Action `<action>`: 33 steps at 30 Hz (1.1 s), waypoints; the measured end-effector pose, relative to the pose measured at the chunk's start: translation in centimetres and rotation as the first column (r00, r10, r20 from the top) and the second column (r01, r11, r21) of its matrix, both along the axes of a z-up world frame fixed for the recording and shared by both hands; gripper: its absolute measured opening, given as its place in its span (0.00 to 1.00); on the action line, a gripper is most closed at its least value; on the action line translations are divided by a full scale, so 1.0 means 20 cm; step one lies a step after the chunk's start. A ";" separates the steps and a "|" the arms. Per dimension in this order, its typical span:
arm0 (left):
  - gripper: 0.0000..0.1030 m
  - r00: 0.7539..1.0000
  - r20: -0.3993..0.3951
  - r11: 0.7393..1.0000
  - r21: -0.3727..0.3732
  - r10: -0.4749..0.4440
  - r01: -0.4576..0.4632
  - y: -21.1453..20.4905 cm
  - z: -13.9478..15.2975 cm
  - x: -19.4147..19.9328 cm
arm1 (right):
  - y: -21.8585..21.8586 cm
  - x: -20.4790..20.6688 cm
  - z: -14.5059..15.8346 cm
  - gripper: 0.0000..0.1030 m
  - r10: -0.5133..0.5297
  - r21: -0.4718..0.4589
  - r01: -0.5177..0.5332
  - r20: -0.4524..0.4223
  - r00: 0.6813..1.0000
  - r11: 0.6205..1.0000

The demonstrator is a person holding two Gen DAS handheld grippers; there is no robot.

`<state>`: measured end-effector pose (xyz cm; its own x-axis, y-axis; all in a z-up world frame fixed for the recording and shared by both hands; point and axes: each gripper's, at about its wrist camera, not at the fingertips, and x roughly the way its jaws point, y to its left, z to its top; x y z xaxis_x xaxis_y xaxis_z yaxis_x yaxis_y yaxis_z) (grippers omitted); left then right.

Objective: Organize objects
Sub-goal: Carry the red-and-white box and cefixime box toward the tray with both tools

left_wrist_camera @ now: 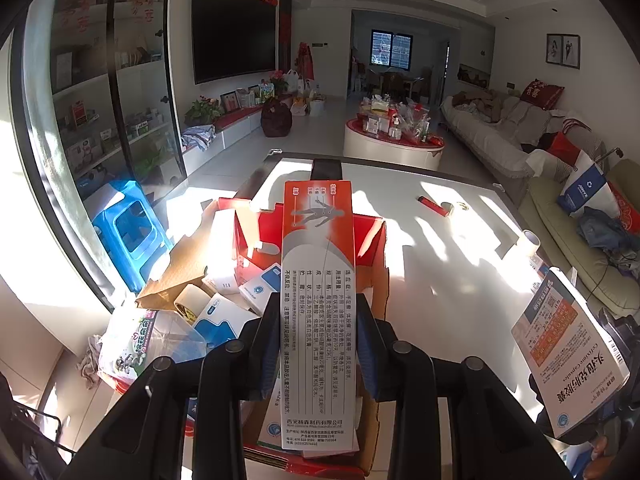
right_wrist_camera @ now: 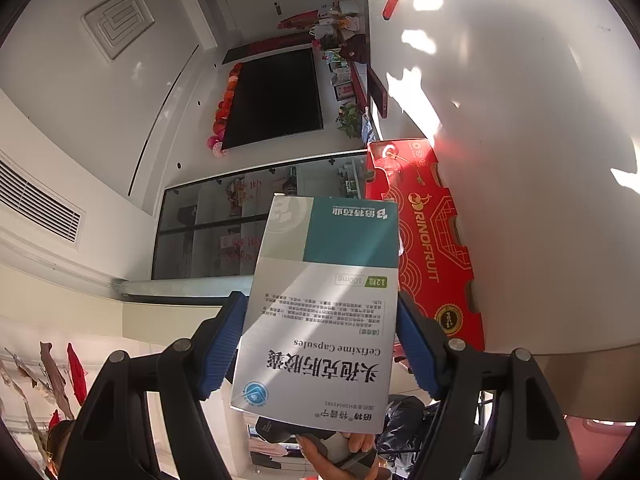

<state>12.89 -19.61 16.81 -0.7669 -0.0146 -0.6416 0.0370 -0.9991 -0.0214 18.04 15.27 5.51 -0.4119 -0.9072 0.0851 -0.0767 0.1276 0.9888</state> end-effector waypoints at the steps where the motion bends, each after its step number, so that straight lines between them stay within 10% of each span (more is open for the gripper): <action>1: 0.35 1.000 -0.001 1.000 0.000 0.001 -0.001 0.00 0.00 0.00 | 0.00 0.00 0.00 0.71 0.000 -0.002 0.000 0.001 1.000 1.000; 33: 0.35 1.000 0.019 1.000 -0.010 0.023 -0.023 -0.03 -0.04 -0.02 | -0.11 -0.01 0.01 0.72 0.060 -0.026 -0.060 0.004 0.998 0.998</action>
